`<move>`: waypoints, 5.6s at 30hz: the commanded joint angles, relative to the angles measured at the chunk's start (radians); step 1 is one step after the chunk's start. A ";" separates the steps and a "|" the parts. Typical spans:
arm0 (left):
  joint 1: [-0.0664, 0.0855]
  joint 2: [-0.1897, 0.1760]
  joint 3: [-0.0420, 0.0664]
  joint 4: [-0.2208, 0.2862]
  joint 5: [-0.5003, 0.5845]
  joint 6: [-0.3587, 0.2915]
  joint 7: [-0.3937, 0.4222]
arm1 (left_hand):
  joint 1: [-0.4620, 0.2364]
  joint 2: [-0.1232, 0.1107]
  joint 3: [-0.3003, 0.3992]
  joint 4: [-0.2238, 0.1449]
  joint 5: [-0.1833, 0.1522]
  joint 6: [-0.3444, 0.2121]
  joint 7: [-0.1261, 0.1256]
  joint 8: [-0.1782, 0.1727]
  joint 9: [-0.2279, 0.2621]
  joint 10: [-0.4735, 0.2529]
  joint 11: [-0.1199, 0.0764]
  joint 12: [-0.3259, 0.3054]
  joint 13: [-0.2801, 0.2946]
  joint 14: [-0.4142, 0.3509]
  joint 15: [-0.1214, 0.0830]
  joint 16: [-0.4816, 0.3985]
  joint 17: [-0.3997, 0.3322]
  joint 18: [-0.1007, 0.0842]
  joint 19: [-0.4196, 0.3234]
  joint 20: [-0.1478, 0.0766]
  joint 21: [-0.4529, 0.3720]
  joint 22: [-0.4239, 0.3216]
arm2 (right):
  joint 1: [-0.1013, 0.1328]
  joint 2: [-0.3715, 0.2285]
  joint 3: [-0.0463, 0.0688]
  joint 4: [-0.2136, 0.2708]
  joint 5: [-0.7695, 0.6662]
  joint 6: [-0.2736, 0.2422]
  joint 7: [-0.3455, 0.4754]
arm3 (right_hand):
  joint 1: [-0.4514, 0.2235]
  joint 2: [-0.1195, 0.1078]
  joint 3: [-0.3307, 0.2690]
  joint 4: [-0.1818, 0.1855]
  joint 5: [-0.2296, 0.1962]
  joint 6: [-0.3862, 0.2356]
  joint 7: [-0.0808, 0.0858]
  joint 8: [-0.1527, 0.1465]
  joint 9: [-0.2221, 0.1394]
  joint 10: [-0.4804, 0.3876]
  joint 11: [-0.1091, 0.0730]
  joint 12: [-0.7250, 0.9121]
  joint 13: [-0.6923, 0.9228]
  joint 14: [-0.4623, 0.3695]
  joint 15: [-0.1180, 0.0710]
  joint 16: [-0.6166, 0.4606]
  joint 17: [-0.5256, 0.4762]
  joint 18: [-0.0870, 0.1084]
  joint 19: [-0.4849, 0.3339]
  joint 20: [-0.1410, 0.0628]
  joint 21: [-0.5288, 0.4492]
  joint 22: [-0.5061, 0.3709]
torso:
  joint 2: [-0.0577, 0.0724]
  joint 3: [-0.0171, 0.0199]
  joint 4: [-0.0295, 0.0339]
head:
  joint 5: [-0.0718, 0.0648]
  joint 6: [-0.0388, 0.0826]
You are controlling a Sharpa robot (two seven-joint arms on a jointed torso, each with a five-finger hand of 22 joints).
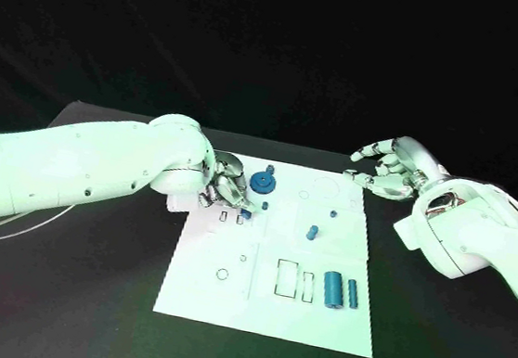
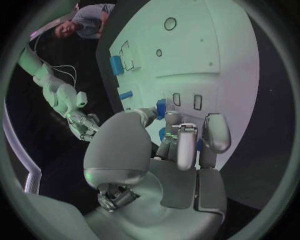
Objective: Assemble the parts on the task board
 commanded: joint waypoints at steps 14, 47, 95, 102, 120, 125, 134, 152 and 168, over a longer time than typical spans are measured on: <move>-0.002 -0.042 -0.004 0.058 -0.025 -0.102 0.015 | -0.030 -0.019 0.202 -0.185 0.003 0.005 -0.008 0.008 0.039 0.030 -0.002 0.014 0.017 0.064 -0.012 0.011 0.169 -0.022 0.026 -0.005 0.015 0.022 | 0.000 -0.002 0.000 0.000 -0.010 0.013 0.005 | -0.011 0.003 0.004 0.004 0.007 0.007 -0.003 0.006 0.000 -0.007 0.001 -0.004 0.127 0.104 0.001 0.006 0.263 0.005 0.028 0.004 -0.008 0.176 | 0.000 -0.0008 0.0015 | 0.007 -0.006; -0.032 -0.042 -0.016 0.080 -0.157 -0.092 0.010 | -0.057 -0.046 0.280 -0.228 0.005 0.020 -0.012 0.011 0.054 0.063 -0.007 0.031 0.046 0.074 -0.017 0.020 0.187 -0.027 0.049 -0.011 0.026 0.048 | -0.002 0.002 0.000 -0.002 0.018 0.008 0.011 | -0.014 0.004 0.005 0.008 0.009 0.007 -0.003 0.007 0.000 -0.008 0.000 -0.004 0.126 0.104 0.001 0.006 0.263 0.005 0.028 0.004 -0.008 0.176 | 0.001 -0.0013 -0.0008 | 0.013 -0.018; -0.039 -0.041 -0.023 0.068 -0.185 -0.043 0.003 | -0.076 -0.048 0.301 -0.236 0.005 0.026 -0.014 0.014 0.061 0.081 -0.010 0.046 0.067 0.078 -0.020 0.025 0.196 -0.033 0.070 -0.013 0.036 0.073 | -0.012 0.006 0.000 -0.012 0.021 0.008 0.012 | -0.016 0.005 0.006 0.010 0.010 0.006 -0.003 0.007 -0.001 -0.007 0.000 -0.004 0.127 0.104 0.000 0.006 0.263 0.005 0.028 0.004 -0.009 0.176 | 0.001 -0.0010 -0.0008 | 0.019 -0.024; -0.039 -0.038 -0.023 0.067 -0.184 -0.047 0.002 | -0.081 -0.047 0.309 -0.239 0.005 0.029 -0.015 0.016 0.064 0.087 -0.011 0.051 0.074 0.079 -0.021 0.027 0.199 -0.034 0.076 -0.014 0.039 0.080 | -0.012 0.005 0.000 -0.012 0.021 0.007 0.012 | -0.018 0.006 0.008 0.012 0.014 0.006 -0.003 0.008 -0.001 -0.007 0.000 -0.004 0.126 0.104 0.000 0.006 0.263 0.005 0.027 0.004 -0.010 0.175 | 0.001 -0.0009 -0.0002 | 0.019 -0.024; -0.039 -0.022 -0.024 0.052 -0.168 -0.033 -0.002 | -0.156 -0.025 0.329 -0.237 0.003 0.056 -0.030 0.039 0.092 0.131 -0.024 0.086 0.120 0.092 -0.032 0.042 0.229 -0.041 0.102 -0.021 0.051 0.111 | -0.012 0.004 0.000 -0.009 0.021 0.008 0.012 | -0.018 0.005 0.009 0.013 0.014 0.005 -0.003 0.008 -0.001 -0.007 0.000 -0.004 0.126 0.104 0.000 0.006 0.263 0.005 0.027 0.003 -0.010 0.175 | 0.001 -0.0001 -0.0009 | 0.020 -0.031; -0.039 -0.019 -0.024 0.048 -0.168 -0.030 -0.003 | -0.172 -0.018 0.331 -0.238 0.003 0.067 -0.036 0.044 0.099 0.145 -0.029 0.095 0.133 0.096 -0.036 0.048 0.240 -0.043 0.112 -0.024 0.055 0.122 | -0.012 0.004 0.000 -0.008 0.021 0.008 0.012 | -0.018 0.005 0.009 0.013 0.014 0.005 -0.003 0.008 -0.001 -0.007 0.000 -0.004 0.126 0.104 0.000 0.006 0.263 0.005 0.027 0.003 -0.010 0.175 | 0.001 -0.0001 -0.0009 | 0.019 -0.031; -0.039 -0.011 -0.024 0.043 -0.169 -0.029 -0.004 | -0.178 -0.018 0.330 -0.240 0.003 0.070 -0.039 0.046 0.102 0.151 -0.031 0.098 0.138 0.097 -0.038 0.049 0.242 -0.044 0.117 -0.026 0.057 0.128 | -0.012 0.005 0.000 -0.007 0.021 0.009 0.012 | -0.018 0.005 0.009 0.013 0.014 0.005 -0.003 0.008 -0.001 -0.007 0.000 -0.004 0.126 0.104 0.000 0.006 0.263 0.005 0.027 0.003 -0.010 0.175 | 0.002 -0.0006 -0.0004 | 0.018 -0.033; -0.039 0.001 -0.030 0.032 -0.169 -0.037 -0.002 | -0.253 -0.034 0.221 -0.200 0.000 0.094 -0.053 0.041 0.117 0.162 -0.042 0.097 0.141 0.098 -0.049 0.050 0.245 -0.046 0.125 -0.037 0.057 0.136 | -0.012 0.004 0.000 -0.006 0.022 0.008 0.016 | -0.018 0.004 0.011 0.013 0.016 0.005 -0.004 0.009 -0.001 -0.009 0.000 -0.006 0.124 0.104 0.000 0.006 0.263 0.006 0.025 0.003 -0.014 0.173 | 0.001 -0.0004 -0.0007 | 0.016 -0.038; -0.039 -0.001 -0.031 0.026 -0.169 -0.045 -0.001 | -0.311 -0.075 -0.007 -0.091 0.000 0.114 -0.052 0.020 0.128 0.160 -0.042 0.093 0.143 0.098 -0.049 0.049 0.244 -0.046 0.127 -0.041 0.053 0.137 | -0.012 0.002 0.000 -0.006 0.025 0.002 0.019 | -0.019 0.003 0.011 0.014 0.016 0.004 -0.004 0.009 -0.001 -0.010 0.000 -0.007 0.123 0.104 0.000 0.006 0.263 0.006 0.025 0.003 -0.016 0.172 | 0.000 -0.0006 -0.0004 | 0.016 -0.037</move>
